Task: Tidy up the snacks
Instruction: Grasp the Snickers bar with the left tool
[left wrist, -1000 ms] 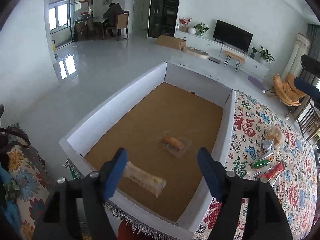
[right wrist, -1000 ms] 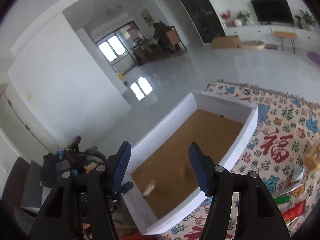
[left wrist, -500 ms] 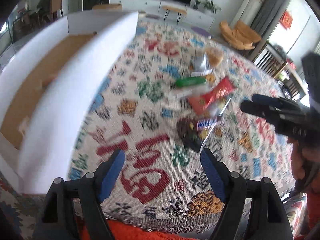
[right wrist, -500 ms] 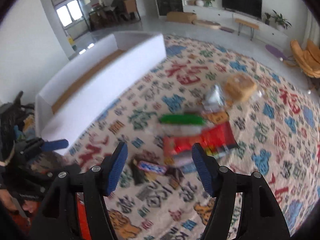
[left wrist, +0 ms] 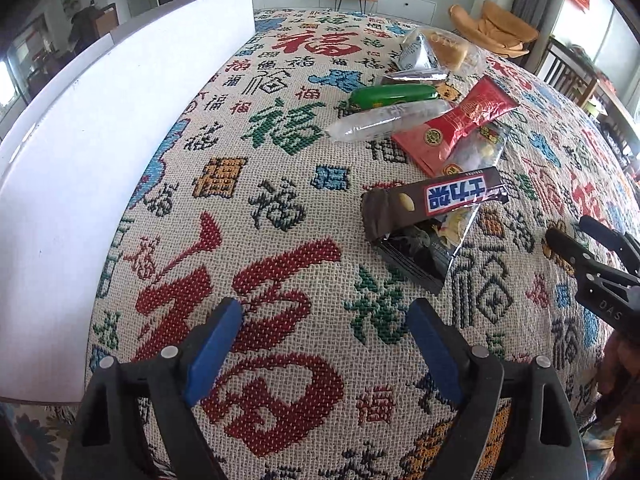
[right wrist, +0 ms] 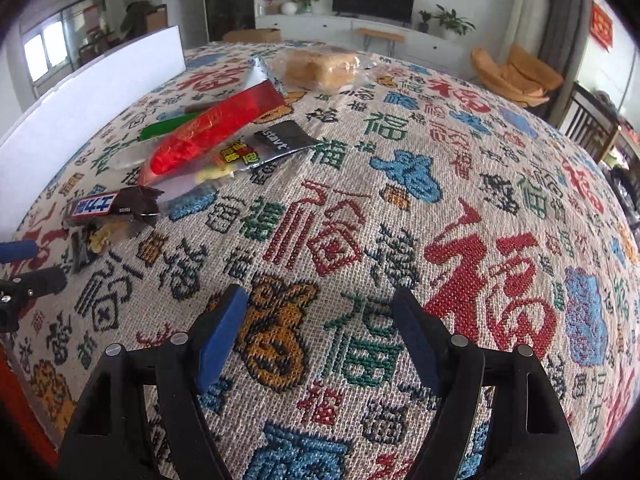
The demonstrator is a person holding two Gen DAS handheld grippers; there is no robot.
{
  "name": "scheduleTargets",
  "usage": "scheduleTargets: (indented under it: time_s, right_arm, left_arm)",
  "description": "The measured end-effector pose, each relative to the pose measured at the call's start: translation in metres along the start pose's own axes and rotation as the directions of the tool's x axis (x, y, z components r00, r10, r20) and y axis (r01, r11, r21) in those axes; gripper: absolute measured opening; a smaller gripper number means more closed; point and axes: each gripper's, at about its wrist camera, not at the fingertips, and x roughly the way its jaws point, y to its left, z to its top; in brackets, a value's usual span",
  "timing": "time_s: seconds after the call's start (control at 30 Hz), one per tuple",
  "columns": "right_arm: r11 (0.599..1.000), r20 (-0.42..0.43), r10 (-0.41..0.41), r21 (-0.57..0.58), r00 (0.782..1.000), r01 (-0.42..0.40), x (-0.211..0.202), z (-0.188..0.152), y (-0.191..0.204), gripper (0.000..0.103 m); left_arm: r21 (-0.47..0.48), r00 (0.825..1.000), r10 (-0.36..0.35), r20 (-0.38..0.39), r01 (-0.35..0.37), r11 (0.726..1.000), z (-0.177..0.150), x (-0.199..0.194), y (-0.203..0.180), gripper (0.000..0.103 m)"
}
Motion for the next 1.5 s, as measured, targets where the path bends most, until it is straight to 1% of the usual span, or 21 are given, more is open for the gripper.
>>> scheduleTargets:
  time_s: [0.07,0.1,0.13,0.17,0.2,1.5]
  right_arm:
    - [0.999,0.000,0.006,0.034,1.000,-0.006,0.001,0.001,-0.006,0.087]
    - [0.999,-0.002,0.016,0.046,1.000,-0.016,0.003,-0.007,-0.011,0.088]
    - [0.999,-0.003,0.021,0.051,1.000,-0.021,0.003,-0.007,-0.013,0.089]
    - [0.999,-0.003,0.016,0.047,1.000,-0.016,0.001,-0.006,-0.012,0.089]
    - [0.999,-0.002,0.014,0.045,1.000,-0.014,0.003,-0.010,-0.012,0.089]
    - [0.999,-0.002,0.015,0.044,1.000,-0.014,0.004,-0.011,-0.012,0.089]
  left_arm:
    - [0.006,1.000,-0.003,-0.008,0.003,1.000,0.000,0.003,-0.001,0.096]
    - [0.013,1.000,0.004,-0.019,-0.003,1.000,0.002,0.009,-0.002,0.102]
    - [0.025,0.999,0.022,-0.027,-0.022,0.999,0.002,0.012,-0.004,0.103]
    - [0.036,0.999,0.038,-0.024,-0.037,0.999,0.002,0.012,-0.008,0.103]
    - [0.032,0.999,0.037,-0.022,-0.036,0.999,0.002,0.012,-0.008,0.103]
    - [0.031,0.999,0.035,-0.017,-0.035,0.999,0.000,0.012,-0.008,0.103]
